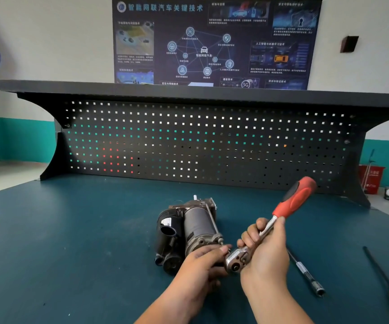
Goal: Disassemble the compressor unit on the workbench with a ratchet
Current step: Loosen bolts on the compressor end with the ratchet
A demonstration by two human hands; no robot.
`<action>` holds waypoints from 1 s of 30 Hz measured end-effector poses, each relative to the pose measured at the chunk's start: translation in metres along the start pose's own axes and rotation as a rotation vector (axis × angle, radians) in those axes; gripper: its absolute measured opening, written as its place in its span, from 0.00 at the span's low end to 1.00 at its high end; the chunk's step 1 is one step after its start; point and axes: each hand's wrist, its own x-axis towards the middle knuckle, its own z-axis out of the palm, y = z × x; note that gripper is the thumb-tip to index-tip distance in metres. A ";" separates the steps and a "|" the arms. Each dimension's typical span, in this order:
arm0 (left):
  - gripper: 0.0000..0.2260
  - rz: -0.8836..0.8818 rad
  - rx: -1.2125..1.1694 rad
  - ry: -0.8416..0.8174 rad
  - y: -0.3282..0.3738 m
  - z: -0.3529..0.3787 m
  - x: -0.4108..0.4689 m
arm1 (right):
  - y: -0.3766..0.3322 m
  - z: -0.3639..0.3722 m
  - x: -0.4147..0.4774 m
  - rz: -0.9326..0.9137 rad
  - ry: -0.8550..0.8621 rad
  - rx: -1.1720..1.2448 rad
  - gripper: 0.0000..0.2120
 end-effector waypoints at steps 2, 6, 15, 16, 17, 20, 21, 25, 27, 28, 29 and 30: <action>0.11 -0.022 -0.016 0.000 0.001 0.000 0.001 | -0.001 0.000 -0.002 -0.008 -0.025 -0.046 0.20; 0.16 -0.065 -0.071 0.010 0.002 0.001 0.004 | -0.008 0.002 -0.004 -0.011 -0.078 -0.145 0.21; 0.15 -0.106 -0.001 0.037 -0.002 0.000 0.010 | -0.033 -0.035 0.039 -0.425 -0.140 -1.440 0.12; 0.15 -0.106 0.007 0.039 -0.003 0.000 0.011 | -0.032 -0.043 0.046 -0.340 -0.137 -1.562 0.11; 0.15 -0.106 0.012 0.041 -0.004 -0.001 0.011 | -0.030 -0.050 0.051 -0.249 -0.134 -1.676 0.10; 0.14 -0.102 0.018 0.052 -0.005 -0.003 0.012 | -0.024 -0.064 0.060 -0.065 -0.139 -1.969 0.12; 0.14 -0.099 0.018 0.057 -0.006 -0.003 0.012 | -0.021 -0.067 0.061 -0.031 -0.141 -2.005 0.12; 0.14 -0.089 0.033 0.079 -0.006 -0.005 0.012 | -0.014 -0.067 0.063 0.011 -0.131 -2.002 0.09; 0.14 -0.089 0.044 0.088 -0.006 -0.005 0.012 | -0.014 -0.064 0.061 0.035 -0.137 -2.057 0.06; 0.14 -0.087 0.050 0.093 -0.006 -0.005 0.012 | -0.015 -0.064 0.060 0.054 -0.140 -2.081 0.04; 0.14 -0.086 0.055 0.097 -0.006 -0.004 0.012 | -0.015 -0.063 0.059 0.076 -0.143 -2.095 0.04; 0.14 -0.086 0.056 0.099 -0.006 -0.004 0.012 | -0.015 -0.062 0.058 0.090 -0.147 -2.107 0.04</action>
